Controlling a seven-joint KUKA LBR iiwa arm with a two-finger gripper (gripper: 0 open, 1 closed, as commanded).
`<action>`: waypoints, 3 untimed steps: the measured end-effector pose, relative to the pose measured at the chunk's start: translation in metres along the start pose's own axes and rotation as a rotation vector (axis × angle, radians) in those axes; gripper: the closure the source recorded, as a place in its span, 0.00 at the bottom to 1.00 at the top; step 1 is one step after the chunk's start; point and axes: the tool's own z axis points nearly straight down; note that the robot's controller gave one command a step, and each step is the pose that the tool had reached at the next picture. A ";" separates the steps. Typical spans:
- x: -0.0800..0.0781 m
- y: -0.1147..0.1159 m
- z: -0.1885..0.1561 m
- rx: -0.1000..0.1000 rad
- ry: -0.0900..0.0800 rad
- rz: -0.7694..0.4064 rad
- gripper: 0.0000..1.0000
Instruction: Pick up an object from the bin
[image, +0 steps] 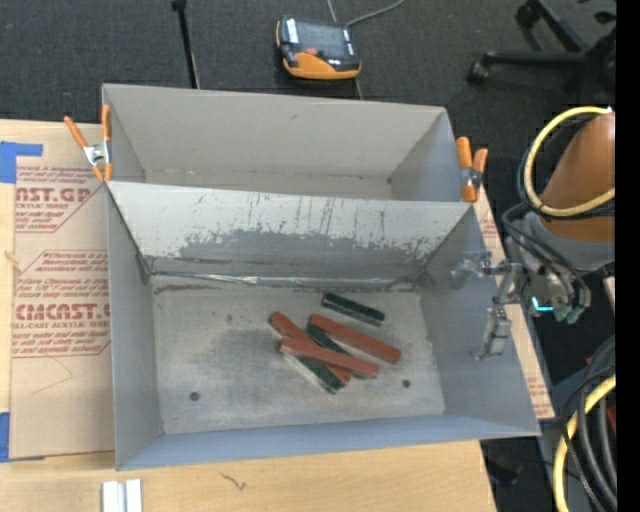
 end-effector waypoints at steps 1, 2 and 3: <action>-0.002 0.001 -0.004 0.002 -0.008 -0.002 0.00; 0.007 0.041 0.070 0.002 -0.011 -0.103 0.00; 0.035 0.082 0.064 -0.001 -0.005 -0.110 0.00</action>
Offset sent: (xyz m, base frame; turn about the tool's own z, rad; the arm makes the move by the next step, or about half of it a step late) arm -0.0194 0.0857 -0.1545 -0.2185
